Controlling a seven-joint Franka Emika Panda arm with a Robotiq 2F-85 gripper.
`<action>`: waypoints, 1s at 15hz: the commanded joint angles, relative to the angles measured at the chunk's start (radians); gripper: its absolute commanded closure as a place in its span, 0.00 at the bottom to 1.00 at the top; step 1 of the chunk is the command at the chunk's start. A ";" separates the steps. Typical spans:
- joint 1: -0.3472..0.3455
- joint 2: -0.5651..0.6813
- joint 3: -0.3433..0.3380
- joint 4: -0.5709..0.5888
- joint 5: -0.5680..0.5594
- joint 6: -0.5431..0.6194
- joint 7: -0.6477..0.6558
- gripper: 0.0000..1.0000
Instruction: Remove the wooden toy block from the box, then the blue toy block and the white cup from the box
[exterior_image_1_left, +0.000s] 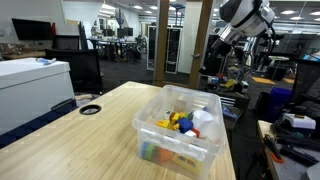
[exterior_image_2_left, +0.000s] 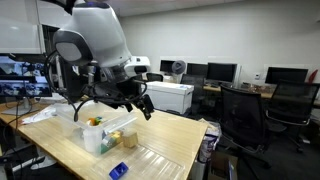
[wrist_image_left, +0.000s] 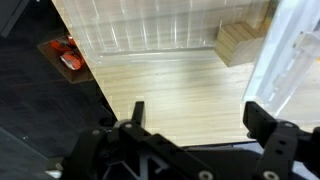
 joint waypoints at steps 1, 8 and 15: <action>0.027 -0.095 0.030 -0.086 -0.022 0.008 -0.043 0.00; 0.204 -0.166 0.194 -0.290 -0.048 0.053 -0.138 0.00; 0.210 -0.025 0.244 -0.246 -0.118 0.057 -0.131 0.00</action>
